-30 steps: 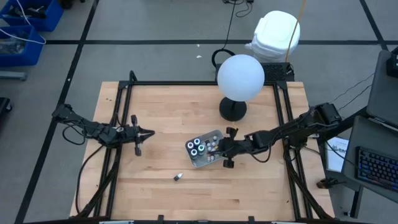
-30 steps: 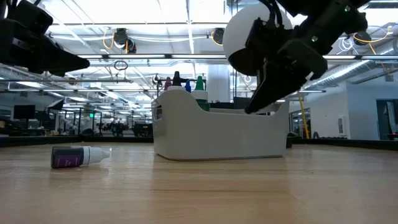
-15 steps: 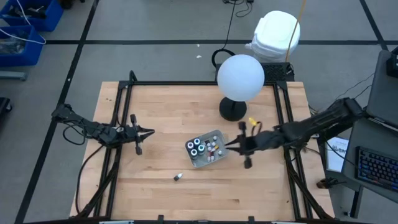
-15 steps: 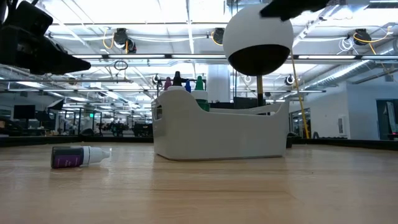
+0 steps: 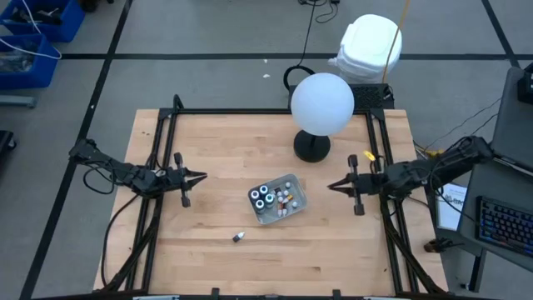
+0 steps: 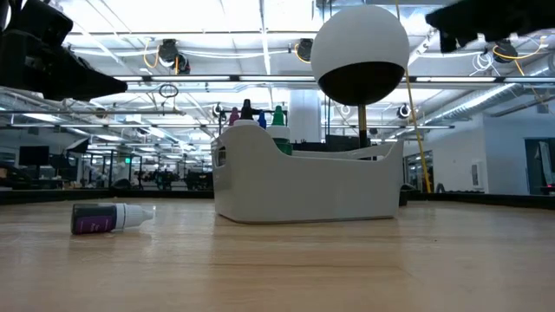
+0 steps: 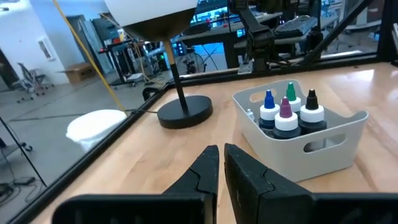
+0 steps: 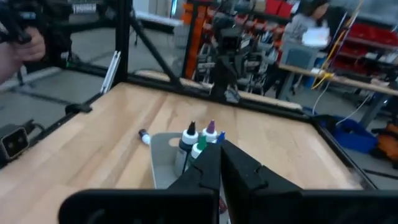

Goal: Pick & Place food coloring
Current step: Put the small violet food coloring bottle into the gray bin

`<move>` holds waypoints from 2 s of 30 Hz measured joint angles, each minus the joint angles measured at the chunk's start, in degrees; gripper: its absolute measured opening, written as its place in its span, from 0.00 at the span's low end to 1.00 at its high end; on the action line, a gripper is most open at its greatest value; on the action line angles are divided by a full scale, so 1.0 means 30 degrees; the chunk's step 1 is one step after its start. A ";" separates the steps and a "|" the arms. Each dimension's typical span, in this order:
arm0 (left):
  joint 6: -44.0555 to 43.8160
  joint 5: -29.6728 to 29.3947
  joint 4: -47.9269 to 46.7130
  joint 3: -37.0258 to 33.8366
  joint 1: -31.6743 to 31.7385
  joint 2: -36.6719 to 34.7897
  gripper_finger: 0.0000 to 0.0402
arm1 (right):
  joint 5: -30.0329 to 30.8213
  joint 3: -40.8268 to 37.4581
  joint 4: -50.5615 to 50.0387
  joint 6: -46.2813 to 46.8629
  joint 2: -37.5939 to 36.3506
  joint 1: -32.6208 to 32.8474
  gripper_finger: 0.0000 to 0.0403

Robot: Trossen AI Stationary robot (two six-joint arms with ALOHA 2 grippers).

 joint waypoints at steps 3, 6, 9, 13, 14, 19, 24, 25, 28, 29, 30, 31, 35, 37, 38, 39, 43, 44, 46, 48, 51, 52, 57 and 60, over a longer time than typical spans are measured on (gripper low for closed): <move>-0.0090 -0.0002 0.0049 0.0000 0.0000 -0.0007 0.09 | -0.0006 -0.1383 0.0630 0.0007 -0.1956 -0.0061 0.00; -0.0224 0.0000 0.0020 0.0000 0.0000 0.0000 0.09 | -0.0014 -0.2169 0.0359 -0.0188 -0.3724 -0.0068 0.00; -0.1148 0.0058 -0.0124 0.0000 0.0000 0.0000 0.09 | -0.0484 -0.2500 -0.0582 -0.0248 -0.5273 -0.0076 0.00; -0.1769 0.0058 -0.0129 0.0000 0.0000 0.0000 0.09 | -0.1078 -0.2942 -0.0733 -0.0255 -0.6618 -0.0076 0.00; -0.1964 0.0058 -0.0152 0.0000 0.0000 0.0000 0.09 | -0.1086 -0.3103 -0.0762 -0.0255 -0.6795 -0.0076 0.00; -0.0666 0.0554 -0.0268 0.0000 0.0000 0.0365 0.09 | -0.0998 -0.3950 -0.0810 -0.0044 -0.6998 -0.0076 0.00; -0.2329 0.2079 0.2150 0.0865 -0.0194 0.2372 0.09 | -0.0976 -0.4415 -0.0337 -0.0330 -0.6986 -0.0083 0.00; -0.3221 0.2054 0.1957 0.1347 -0.0324 0.3115 0.09 | -0.0976 -0.4415 -0.0163 -0.0352 -0.7006 -0.0083 0.00; -0.6092 0.1812 0.0066 0.3099 -0.0709 0.6449 0.09 | -0.0948 -0.4415 0.0394 -0.0573 -0.6992 -0.0083 0.00; -0.7100 0.1834 -0.0421 0.3761 -0.0860 0.7842 0.09 | -0.0953 -0.4415 0.0637 -0.0752 -0.6997 -0.0083 0.00; -0.7999 0.1843 -0.0860 0.4529 -0.1005 0.9399 0.09 | -0.0954 -0.4415 0.0796 -0.0838 -0.7004 -0.0083 0.00; -0.8764 0.1846 -0.1287 0.5305 -0.1150 1.0942 0.09 | -0.0952 -0.4415 0.0892 -0.0863 -0.7006 -0.0083 0.00; -1.1344 0.2556 -0.3953 0.8943 -0.1776 1.7504 0.09 | -0.0944 -0.4415 0.1002 -0.1251 -0.6998 -0.0083 0.00; -1.2373 0.3670 -0.5113 1.0894 -0.2053 2.0463 0.10 | -0.0947 -0.4415 0.1004 -0.1326 -0.6998 -0.0083 0.00; -1.2768 0.4338 -0.5554 1.1854 -0.2174 2.1846 0.12 | -0.0940 -0.4415 0.0990 -0.1326 -0.6994 -0.0083 0.00; -1.3063 0.5064 -0.5878 1.2736 -0.2288 2.3114 0.14 | -0.0940 -0.4415 0.0991 -0.1326 -0.6998 -0.0083 0.00; -1.3484 0.7402 -0.6927 1.6638 -0.2603 2.7232 0.29 | -0.0940 -0.4408 0.0977 -0.1082 -0.6998 -0.0083 0.00; -1.3619 0.7658 -0.7517 1.7622 -0.2655 2.7944 0.34 | -0.0945 -0.4406 0.0977 -0.0989 -0.6998 -0.0083 0.00; -1.4206 0.7676 -0.8916 1.9480 -0.2696 2.9135 0.44 | -0.0940 -0.4401 0.0978 -0.0778 -0.6998 -0.0083 0.00; -1.5114 0.7525 -1.0726 2.1148 -0.2699 3.0051 0.54 | -0.0946 -0.4401 0.0977 -0.0556 -0.6998 -0.0083 0.00; -1.7743 0.7541 -1.3390 2.2862 -0.2602 3.0986 0.68 | -0.0947 -0.4393 0.0935 -0.0482 -0.6998 -0.0083 0.00; -1.8810 0.7654 -1.3905 2.3190 -0.2564 3.1217 0.71 | -0.0940 -0.4393 0.0912 -0.0467 -0.6998 -0.0083 0.00; -2.1569 0.9398 -1.4524 2.3226 -0.2261 3.2216 0.82 | -0.0940 -0.4386 0.0913 -0.0533 -0.6998 -0.0083 0.00; -2.1099 1.0808 -1.4584 2.3025 -0.2156 3.3176 0.83 | -0.0941 -0.4386 0.0915 -0.0817 -0.6995 -0.0083 0.00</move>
